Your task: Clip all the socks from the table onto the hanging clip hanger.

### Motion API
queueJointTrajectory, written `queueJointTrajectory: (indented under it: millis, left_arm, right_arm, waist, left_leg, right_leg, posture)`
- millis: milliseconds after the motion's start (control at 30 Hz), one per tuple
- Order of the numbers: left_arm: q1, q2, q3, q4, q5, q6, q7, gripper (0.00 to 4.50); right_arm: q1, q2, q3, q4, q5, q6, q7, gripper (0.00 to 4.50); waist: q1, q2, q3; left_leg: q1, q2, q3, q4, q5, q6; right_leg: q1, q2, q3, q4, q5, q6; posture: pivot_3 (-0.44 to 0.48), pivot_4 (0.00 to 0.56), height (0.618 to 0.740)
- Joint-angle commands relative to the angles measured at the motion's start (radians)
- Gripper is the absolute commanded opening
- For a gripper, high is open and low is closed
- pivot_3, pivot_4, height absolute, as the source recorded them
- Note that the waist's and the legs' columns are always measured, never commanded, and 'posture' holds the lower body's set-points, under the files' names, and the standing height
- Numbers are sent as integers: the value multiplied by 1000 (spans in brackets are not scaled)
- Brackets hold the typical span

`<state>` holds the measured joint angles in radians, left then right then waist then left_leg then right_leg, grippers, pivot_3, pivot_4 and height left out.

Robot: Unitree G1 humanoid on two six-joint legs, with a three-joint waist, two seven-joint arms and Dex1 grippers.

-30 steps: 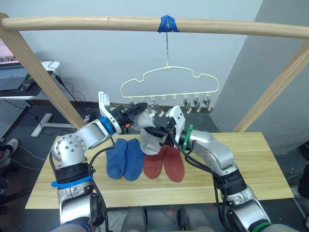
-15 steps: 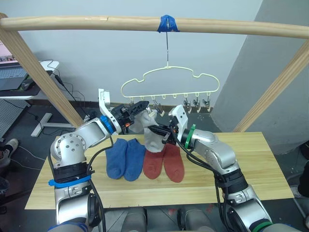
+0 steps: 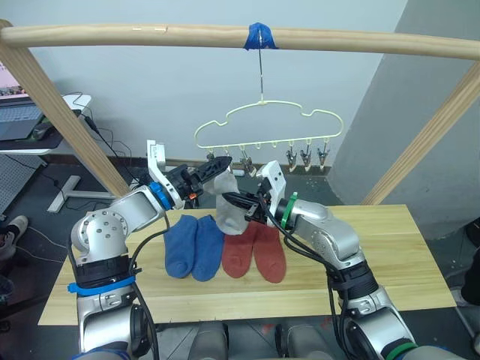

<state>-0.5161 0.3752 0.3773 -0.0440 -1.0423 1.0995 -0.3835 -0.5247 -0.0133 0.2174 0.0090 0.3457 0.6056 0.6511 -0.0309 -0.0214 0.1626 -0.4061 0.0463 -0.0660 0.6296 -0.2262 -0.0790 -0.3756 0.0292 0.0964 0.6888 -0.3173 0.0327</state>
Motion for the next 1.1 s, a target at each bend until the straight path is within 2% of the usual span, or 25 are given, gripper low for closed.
queueJointTrajectory:
  millis: [33,67,367,433,667,833,1067,1100]
  left_arm:
    - [24,53,-19,-79,34,-46,-36,4500]
    - [33,64,-31,-90,47,-57,-45,4500]
    - [73,67,-80,-98,88,-107,-75,4500]
    - [82,65,-89,-102,88,-109,-83,4500]
    - [81,63,-107,-99,99,-124,-94,4500]
    - [83,47,-139,-111,172,-205,-93,4500]
    - [134,66,-285,-155,400,-405,-124,4500]
    - [142,50,-295,-170,424,-453,-127,4317]
  right_arm:
    - [-28,60,-54,37,71,47,-30,559]
    - [-30,60,-58,51,72,54,-29,773]
    - [3,15,-62,55,88,80,-4,3924]
    - [26,0,-67,46,91,85,-7,4475]
    - [69,-44,-76,23,85,80,-17,4475]
    - [99,-126,-81,-47,45,33,-25,4475]
    - [142,-235,-150,-203,73,39,-35,4475]
    - [150,-256,-169,-237,82,39,-31,4495]
  waist:
    - [-3,0,0]
    - [-2,0,0]
    - [3,0,0]
    - [2,0,0]
    - [1,0,0]
    - [2,0,0]
    - [2,0,0]
    - [2,0,0]
  left_leg:
    - [0,0,0,0,0,0]
    - [0,0,0,0,0,0]
    - [-1,-1,0,0,0,0]
    - [-1,0,0,0,0,0]
    - [-3,0,1,0,0,0]
    - [-4,-1,1,0,0,0]
    - [-4,-1,1,0,0,0]
    - [-4,-1,2,0,0,0]
  right_leg:
    - [0,0,0,0,0,0]
    - [0,0,0,0,0,0]
    - [0,-1,0,-1,0,0]
    - [-1,-1,0,-1,0,0]
    - [-4,-1,0,0,0,0]
    - [-4,-1,0,-1,0,0]
    - [-4,-1,1,-1,0,0]
    - [-4,-1,1,-1,0,0]
  posture:
    - [54,132,740]
    - [58,133,740]
    - [54,128,740]
    - [50,126,740]
    - [39,122,740]
    - [37,120,740]
    - [30,116,740]
    - [30,116,740]
